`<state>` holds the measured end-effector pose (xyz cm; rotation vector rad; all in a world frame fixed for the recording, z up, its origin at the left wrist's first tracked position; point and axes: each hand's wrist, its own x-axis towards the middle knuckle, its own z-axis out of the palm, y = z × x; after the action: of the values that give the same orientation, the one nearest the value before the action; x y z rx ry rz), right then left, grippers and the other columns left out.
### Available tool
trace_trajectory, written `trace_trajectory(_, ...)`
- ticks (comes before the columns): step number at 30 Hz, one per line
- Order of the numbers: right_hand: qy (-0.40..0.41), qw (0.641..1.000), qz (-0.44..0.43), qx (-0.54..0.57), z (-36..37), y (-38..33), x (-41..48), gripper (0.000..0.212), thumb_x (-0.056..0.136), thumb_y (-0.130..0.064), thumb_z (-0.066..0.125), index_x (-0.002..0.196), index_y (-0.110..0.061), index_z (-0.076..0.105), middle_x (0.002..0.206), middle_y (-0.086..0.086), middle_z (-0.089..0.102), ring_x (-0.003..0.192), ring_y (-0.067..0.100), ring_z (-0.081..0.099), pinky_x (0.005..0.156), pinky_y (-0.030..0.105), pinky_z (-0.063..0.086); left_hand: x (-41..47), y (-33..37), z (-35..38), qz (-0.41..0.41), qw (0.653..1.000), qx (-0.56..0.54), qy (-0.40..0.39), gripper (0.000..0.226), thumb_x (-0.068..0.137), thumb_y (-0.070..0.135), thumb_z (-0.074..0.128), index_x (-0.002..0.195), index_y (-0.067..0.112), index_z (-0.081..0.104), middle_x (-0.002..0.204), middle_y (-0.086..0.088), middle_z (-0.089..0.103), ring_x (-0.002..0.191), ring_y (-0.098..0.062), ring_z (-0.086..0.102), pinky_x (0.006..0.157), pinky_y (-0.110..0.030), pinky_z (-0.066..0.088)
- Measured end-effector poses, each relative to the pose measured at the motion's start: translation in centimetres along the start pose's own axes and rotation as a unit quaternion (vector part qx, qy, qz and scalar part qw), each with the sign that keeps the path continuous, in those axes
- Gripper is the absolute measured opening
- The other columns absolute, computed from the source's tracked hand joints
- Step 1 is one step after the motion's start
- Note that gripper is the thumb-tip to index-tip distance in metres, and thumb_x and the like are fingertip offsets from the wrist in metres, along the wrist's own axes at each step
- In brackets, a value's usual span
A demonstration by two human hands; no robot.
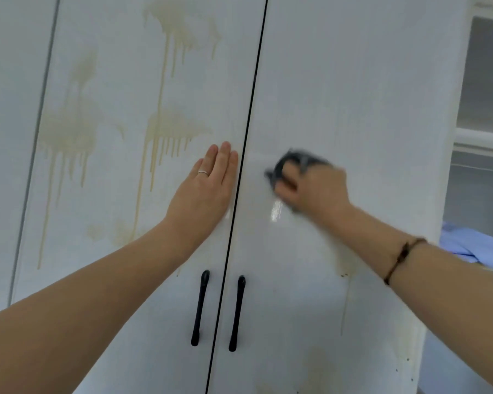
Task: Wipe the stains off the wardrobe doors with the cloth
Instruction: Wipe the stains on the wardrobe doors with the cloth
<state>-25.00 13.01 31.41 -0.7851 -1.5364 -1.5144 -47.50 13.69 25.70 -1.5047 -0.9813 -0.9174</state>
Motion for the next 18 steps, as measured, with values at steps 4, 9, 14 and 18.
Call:
trace_trajectory(4, 0.007, 0.984, 0.174, 0.024, 0.5, 1.2, 6.1, 0.041, 0.100, -0.053, 0.041, 0.075, -0.020, 0.044, 0.059, -0.001, 0.049, 0.056, 0.026, 0.052, 0.050, 0.031, 0.021, 0.0, 0.4, 0.2, -0.019, 0.999, 0.029, -0.034, 0.057, 0.099, 0.000, 0.013, 0.154, -0.009, 0.005, 0.160, -0.033, 0.010, 0.148, -0.047, 0.020, 0.119, -0.050, 0.030)
trace_trajectory(9, 0.049, 0.993, 0.098, 0.041, 1.5, -4.4, -1.7, 0.043, 0.102, -0.048, 0.050, 0.068, -0.021, 0.050, 0.054, 0.001, 0.048, 0.045, 0.023, 0.043, 0.043, 0.027, 0.027, 0.1, 1.7, 0.3, -0.057, 0.996, 0.039, -0.052, 0.058, 0.097, 0.001, 0.003, 0.154, -0.009, 0.001, 0.161, -0.032, 0.006, 0.149, -0.047, 0.015, 0.119, -0.050, 0.028)
trace_trajectory(14, -0.067, 0.991, -0.088, 0.073, 0.2, -9.8, -17.9, 0.031, 0.100, -0.026, 0.058, 0.070, -0.020, 0.054, 0.057, -0.002, 0.045, 0.046, 0.020, 0.040, 0.041, 0.026, 0.035, -0.9, 2.7, -0.5, -0.070, 0.993, 0.043, -0.089, 0.065, 0.091, -0.001, 0.015, 0.152, -0.011, -0.006, 0.161, -0.033, -0.002, 0.150, -0.047, 0.009, 0.121, -0.046, 0.027)
trace_trajectory(18, -0.073, 0.980, -0.178, 0.061, -0.3, -7.1, -15.6, 0.028, 0.097, -0.030, 0.063, 0.071, -0.022, 0.059, 0.057, -0.003, 0.049, 0.044, 0.020, 0.044, 0.044, 0.023, 0.029, -2.1, 2.8, -1.0, -0.064, 0.992, 0.033, -0.100, 0.063, 0.092, 0.001, 0.013, 0.153, -0.011, 0.000, 0.160, -0.034, 0.002, 0.149, -0.048, 0.010, 0.121, -0.047, 0.025)
